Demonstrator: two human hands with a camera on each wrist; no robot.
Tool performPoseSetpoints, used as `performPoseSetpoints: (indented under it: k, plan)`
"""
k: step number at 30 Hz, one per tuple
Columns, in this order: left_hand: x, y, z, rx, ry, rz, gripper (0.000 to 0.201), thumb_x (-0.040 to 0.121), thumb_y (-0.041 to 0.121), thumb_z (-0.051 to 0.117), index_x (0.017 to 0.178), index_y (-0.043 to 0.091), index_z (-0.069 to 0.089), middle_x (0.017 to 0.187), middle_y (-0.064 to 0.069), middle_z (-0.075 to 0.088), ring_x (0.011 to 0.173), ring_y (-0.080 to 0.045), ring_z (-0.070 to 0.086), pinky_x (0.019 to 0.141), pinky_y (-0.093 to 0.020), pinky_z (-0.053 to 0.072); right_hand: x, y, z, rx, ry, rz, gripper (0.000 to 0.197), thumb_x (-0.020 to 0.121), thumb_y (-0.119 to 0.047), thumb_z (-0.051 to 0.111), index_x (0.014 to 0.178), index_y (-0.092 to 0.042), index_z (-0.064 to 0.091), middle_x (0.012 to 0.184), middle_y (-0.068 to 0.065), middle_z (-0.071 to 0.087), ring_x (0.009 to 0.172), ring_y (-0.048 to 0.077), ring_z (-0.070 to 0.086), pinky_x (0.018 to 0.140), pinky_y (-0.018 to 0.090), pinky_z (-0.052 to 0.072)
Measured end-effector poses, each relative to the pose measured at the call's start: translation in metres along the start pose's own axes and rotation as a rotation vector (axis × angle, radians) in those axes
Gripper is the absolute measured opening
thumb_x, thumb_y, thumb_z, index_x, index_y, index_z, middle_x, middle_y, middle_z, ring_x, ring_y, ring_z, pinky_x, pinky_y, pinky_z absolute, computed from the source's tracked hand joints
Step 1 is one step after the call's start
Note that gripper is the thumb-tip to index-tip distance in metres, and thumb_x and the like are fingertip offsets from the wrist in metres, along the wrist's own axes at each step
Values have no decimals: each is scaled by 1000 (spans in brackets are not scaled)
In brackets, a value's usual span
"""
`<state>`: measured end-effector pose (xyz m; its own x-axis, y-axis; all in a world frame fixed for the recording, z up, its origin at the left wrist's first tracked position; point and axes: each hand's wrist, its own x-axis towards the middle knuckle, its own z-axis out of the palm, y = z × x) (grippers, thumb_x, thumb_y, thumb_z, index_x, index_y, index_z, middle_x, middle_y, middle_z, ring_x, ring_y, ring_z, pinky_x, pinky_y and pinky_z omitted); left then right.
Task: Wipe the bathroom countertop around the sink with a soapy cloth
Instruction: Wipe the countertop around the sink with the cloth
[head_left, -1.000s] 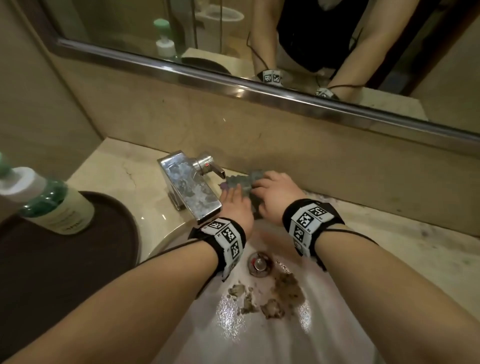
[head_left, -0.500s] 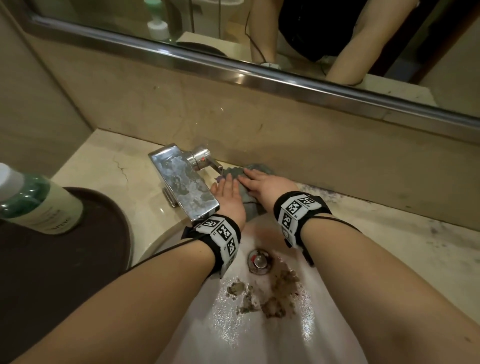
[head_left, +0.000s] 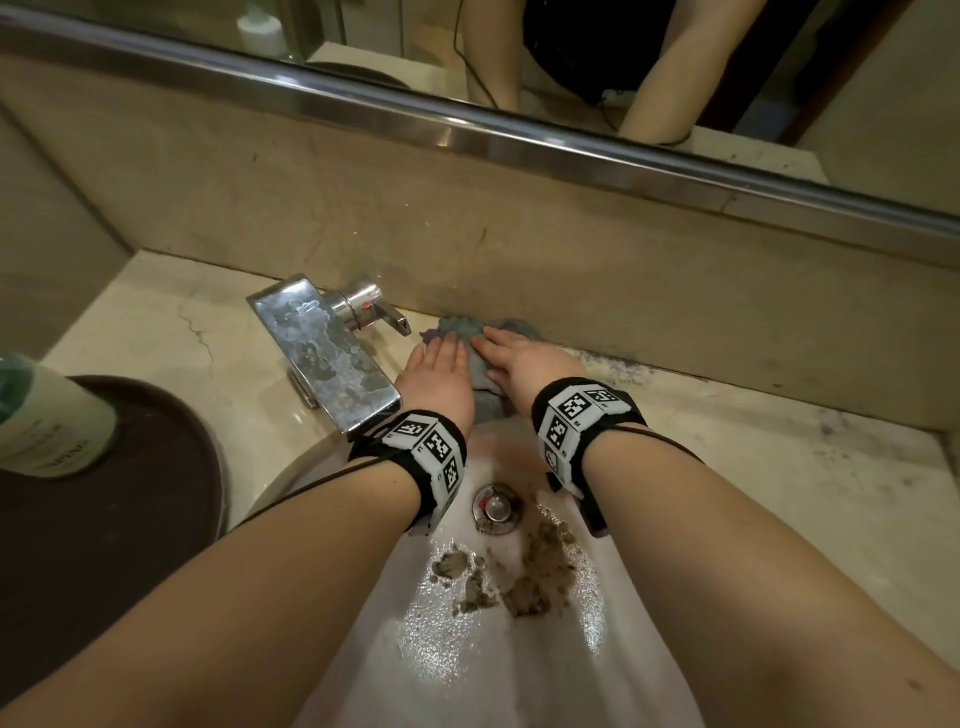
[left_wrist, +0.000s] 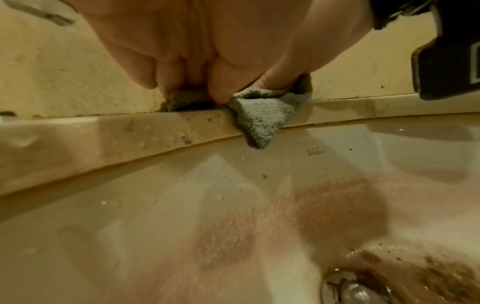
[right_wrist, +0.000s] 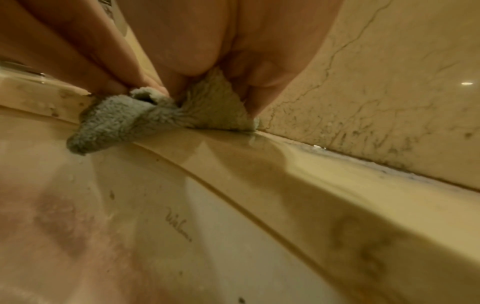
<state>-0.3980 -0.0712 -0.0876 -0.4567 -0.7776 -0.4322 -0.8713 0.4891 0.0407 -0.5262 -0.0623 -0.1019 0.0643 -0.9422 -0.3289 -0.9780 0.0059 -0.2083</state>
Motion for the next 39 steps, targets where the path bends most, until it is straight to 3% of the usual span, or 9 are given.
performPoseSetpoints:
  k: [8, 16, 20, 24, 27, 31, 35, 39]
  plan:
    - [5, 29, 1, 24, 28, 111, 71, 94, 12, 39, 152, 6, -2, 161, -8, -4, 149, -21, 1, 121, -33, 0, -20, 30, 8, 11, 3, 89, 51, 101, -21, 34, 150, -22, 20, 160, -1, 14, 146, 16, 19, 117, 29, 19]
    - [19, 72, -2, 117, 28, 213, 61, 99, 16, 29, 152, 5, 2, 161, -8, 1, 149, -21, 4, 122, -33, 0, -48, 68, 14, 22, 10, 210, 52, 100, -18, 34, 150, -27, 20, 159, -6, 14, 145, 15, 22, 117, 32, 25]
    - [19, 78, -5, 156, 22, 197, 61, 98, 17, 29, 152, 5, 2, 161, -9, 2, 149, -21, 4, 122, -32, 0, -52, 66, 10, 14, -44, 209, 72, 91, -1, 43, 151, -25, 11, 161, -4, 6, 147, 17, 15, 120, 32, 18]
    - [10, 73, -7, 196, 17, 185, 60, 98, 16, 27, 152, 8, 3, 161, -8, 0, 149, -20, 2, 122, -32, 1, -63, 59, 4, 1, -26, 193, 59, 98, -8, 34, 151, -20, 13, 161, 1, 7, 148, 18, 9, 121, 31, 12]
    - [8, 67, -9, 156, 60, 182, 53, 99, 16, 26, 151, 9, 18, 161, -5, 11, 148, -21, 10, 120, -33, 9, -72, 60, 0, -9, 12, 213, 52, 100, -12, 31, 150, -22, 19, 160, 1, 13, 148, 18, 12, 120, 30, 13]
    - [10, 70, -18, 37, 96, 208, 46, 99, 13, 32, 145, 10, 34, 158, -4, 23, 143, -25, 27, 112, -38, 30, -74, 58, -2, 0, -68, 232, 56, 100, -15, 32, 151, -28, 12, 161, -1, 3, 148, 17, 9, 121, 34, 16]
    - [23, 73, -13, 31, 41, 214, 56, 97, 13, 38, 150, 14, 19, 157, -5, 24, 142, -25, 29, 111, -38, 34, -72, 58, -4, 63, -140, 274, 68, 96, -7, 36, 152, -28, 3, 161, -1, -3, 149, 17, 5, 121, 37, 15]
    - [31, 77, -3, 105, 47, 271, 63, 97, 6, 36, 153, 15, 8, 161, -3, 10, 147, -24, 16, 116, -35, 23, -73, 61, -1, 20, -147, 353, 77, 93, -8, 45, 151, -30, 1, 161, -3, -4, 149, 17, 5, 121, 36, 6]
